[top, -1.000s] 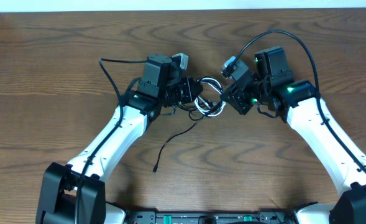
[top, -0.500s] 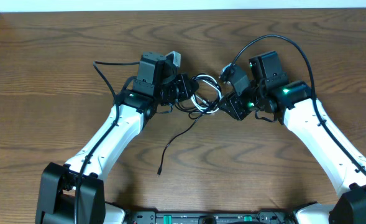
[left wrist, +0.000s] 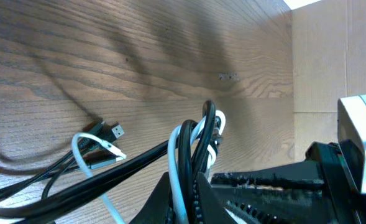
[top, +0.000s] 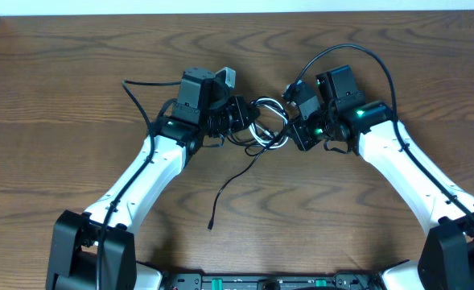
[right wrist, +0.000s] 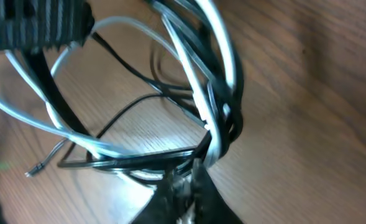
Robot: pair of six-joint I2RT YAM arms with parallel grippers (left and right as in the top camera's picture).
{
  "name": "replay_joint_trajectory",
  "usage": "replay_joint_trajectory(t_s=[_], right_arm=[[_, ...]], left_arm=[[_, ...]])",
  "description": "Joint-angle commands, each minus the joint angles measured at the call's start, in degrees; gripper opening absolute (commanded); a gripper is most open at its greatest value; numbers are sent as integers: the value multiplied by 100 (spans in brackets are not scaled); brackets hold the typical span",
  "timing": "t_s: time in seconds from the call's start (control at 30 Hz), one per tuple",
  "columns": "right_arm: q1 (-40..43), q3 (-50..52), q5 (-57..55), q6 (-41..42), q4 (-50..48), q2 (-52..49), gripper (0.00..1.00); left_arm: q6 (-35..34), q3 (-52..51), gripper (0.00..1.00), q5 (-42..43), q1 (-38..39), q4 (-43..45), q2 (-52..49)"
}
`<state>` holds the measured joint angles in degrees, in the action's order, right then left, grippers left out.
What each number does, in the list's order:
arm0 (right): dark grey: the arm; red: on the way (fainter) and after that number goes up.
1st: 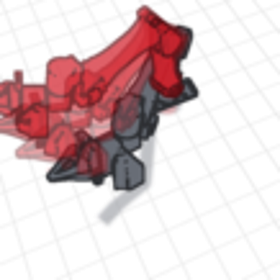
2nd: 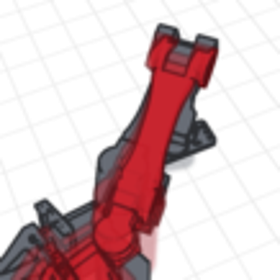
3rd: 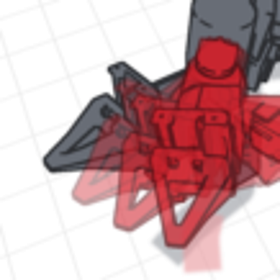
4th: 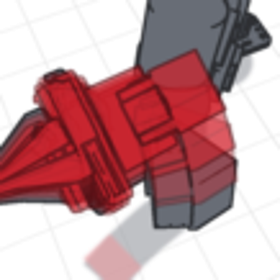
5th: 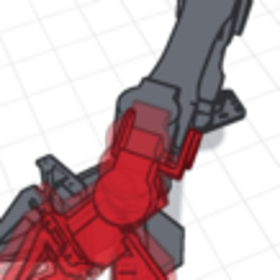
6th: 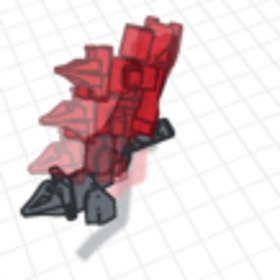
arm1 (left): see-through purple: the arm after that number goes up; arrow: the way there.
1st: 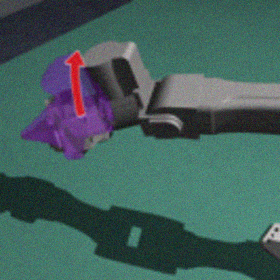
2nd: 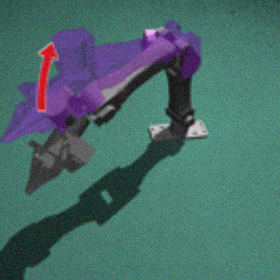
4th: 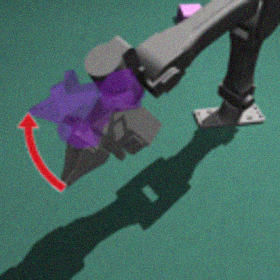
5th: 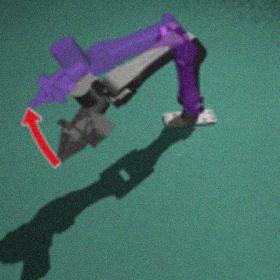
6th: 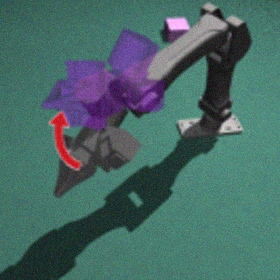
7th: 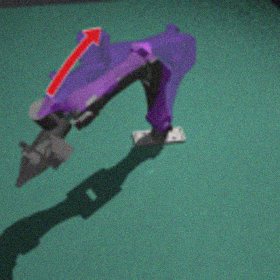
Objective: Untangle cables
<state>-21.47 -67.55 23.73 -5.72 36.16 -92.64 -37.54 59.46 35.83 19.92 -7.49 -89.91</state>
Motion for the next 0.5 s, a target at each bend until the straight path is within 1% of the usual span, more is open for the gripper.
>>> replay_joint_trajectory(t_s=[0.0,0.07,0.27,0.47], right_arm=[[-39,-13,83,415,9,-9,1],[-76,-11,83,619,9,-35,1],[-380,70,79,776,-50,-146,1],[-625,92,24,887,-308,-828,1]], left_arm=[[-31,76,7,103,-24,37,22],[-31,76,7,103,-24,50,22],[-83,76,7,103,-24,160,22],[-136,76,7,103,-26,203,22]])
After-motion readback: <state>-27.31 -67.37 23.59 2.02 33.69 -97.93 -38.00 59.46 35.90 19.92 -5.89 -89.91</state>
